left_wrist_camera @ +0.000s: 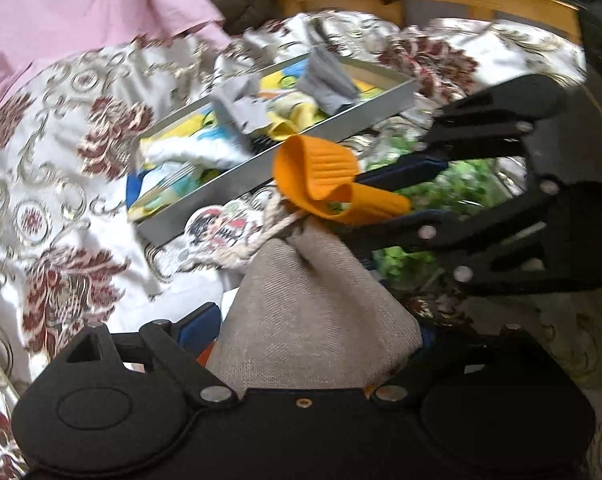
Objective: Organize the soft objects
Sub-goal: 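Lift the grey bag with the left tool while the right tool grasps the orange scoop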
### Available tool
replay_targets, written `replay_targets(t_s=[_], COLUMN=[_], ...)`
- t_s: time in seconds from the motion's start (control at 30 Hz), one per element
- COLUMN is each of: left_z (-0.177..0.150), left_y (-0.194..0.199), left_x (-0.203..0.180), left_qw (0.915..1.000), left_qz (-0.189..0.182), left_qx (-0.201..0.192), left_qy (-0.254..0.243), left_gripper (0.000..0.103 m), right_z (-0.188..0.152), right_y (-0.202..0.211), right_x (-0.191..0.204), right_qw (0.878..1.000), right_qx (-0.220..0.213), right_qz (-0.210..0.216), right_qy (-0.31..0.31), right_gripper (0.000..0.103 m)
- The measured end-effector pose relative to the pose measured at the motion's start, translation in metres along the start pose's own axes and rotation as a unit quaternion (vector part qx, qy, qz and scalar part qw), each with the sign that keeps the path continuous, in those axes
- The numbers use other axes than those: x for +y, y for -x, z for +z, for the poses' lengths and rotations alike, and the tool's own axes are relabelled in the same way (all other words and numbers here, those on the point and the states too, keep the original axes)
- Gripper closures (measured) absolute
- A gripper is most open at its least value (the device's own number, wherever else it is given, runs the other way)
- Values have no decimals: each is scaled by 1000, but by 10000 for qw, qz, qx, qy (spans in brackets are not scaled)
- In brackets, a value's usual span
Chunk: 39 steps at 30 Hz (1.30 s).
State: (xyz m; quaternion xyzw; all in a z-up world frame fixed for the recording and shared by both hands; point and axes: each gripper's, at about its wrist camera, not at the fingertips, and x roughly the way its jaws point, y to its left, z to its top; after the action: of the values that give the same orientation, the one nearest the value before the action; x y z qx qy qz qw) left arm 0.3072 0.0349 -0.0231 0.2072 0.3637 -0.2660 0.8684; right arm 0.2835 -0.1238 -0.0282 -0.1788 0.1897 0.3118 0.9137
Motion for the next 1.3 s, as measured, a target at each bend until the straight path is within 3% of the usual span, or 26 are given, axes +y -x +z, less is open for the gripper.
replay_targets(t_s=[0.33,0.6,0.97,1.3], left_z=[8,12,13,12], left_y=[-14,-21,-17,-8], left_x=[7,11,13,-1], left_qw=[9994,9981,9960,9968], left_qz=[97,201,157,85], left_qx=[147,307,345,285], left_qy=[287,503,804,737], left_gripper=[23,35,62,73], right_z=[0,1,2,4], right_y=[0,1,1,2], right_x=[-2,-2,-3,1], right_qw=[9999,9999,9995,9993], right_qx=[-15,-8,48,74], right_qz=[40,37,29,-37], right_qy=[-120,-159,-315,-355], right_gripper=[81,82,83,83])
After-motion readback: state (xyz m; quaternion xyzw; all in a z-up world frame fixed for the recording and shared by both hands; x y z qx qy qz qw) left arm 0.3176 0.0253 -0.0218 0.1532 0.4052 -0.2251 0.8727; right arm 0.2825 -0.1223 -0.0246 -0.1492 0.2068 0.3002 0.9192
